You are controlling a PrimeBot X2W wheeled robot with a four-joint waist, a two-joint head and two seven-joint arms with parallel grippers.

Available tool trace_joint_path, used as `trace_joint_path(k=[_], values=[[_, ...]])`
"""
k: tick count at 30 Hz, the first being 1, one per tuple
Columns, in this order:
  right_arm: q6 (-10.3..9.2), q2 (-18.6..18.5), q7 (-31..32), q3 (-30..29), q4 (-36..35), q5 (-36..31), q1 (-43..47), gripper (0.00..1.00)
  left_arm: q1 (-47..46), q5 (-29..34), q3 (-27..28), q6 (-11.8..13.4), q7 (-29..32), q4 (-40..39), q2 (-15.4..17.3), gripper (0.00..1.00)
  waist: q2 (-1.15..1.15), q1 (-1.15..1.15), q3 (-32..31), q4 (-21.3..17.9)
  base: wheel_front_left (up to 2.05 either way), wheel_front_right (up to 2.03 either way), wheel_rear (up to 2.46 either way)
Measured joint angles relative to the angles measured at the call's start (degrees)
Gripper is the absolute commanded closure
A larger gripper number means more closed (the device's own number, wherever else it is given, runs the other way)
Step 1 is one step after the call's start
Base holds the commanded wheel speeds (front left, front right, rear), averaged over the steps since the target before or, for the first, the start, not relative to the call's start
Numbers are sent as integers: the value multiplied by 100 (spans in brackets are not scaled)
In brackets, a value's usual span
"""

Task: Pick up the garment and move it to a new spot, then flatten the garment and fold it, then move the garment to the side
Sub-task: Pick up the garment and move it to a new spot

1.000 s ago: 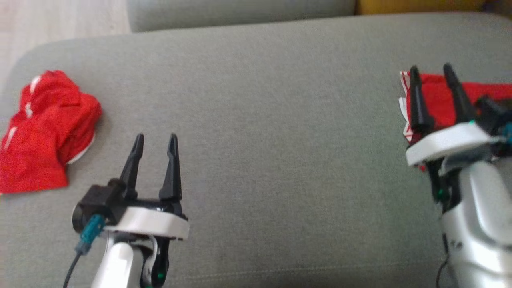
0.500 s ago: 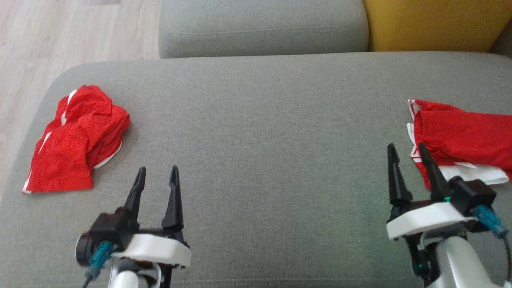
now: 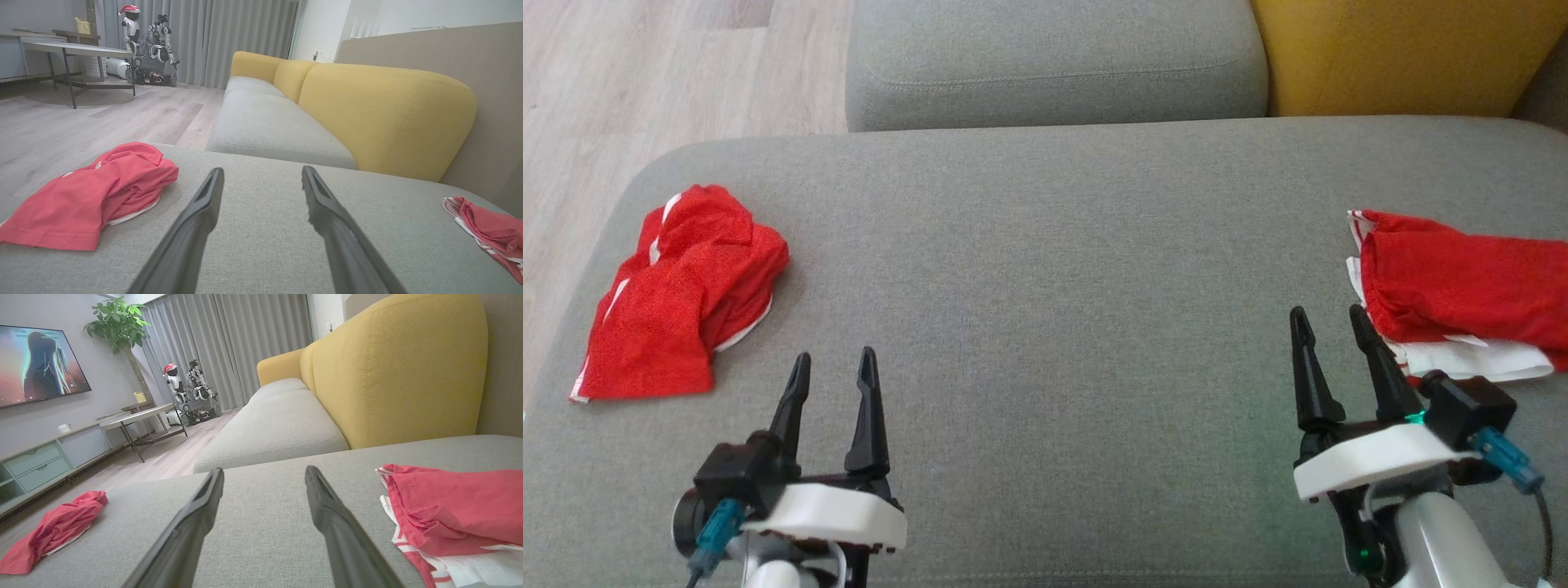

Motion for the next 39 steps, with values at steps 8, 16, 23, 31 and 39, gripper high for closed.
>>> trace_joint_path(k=[8, 16, 23, 31, 39], values=[[0, 0, 0, 32, 62, 74, -1, 0, 0, 5, 1, -36, 0, 2, 0, 0, 0, 0, -24, -8, 0, 0, 0], [1, 0, 0, 59, 71, 96, 0, 0, -1, 5, 8, -38, 0, -2, 0, 0, 0, 0, -18, 50, 0, 0, 0], [1, 1, 13, 325, 44, 89, -7, 0, -9, 26, 79, -45, 0, -57, -1, 0, 0, 0, -5, 343, 0, 0, 0], [1, 1, 216, 745, -40, 35, -39, 0, -8, 57, 181, -38, 0, -205, -1, 0, 0, 0, 8, 1021, 0, 0, 0], [0, 3, 346, 961, -99, -90, -48, 0, 10, 91, 214, 22, -1, -290, 1, 0, 0, 0, 68, 1723, 0, 0, 0]])
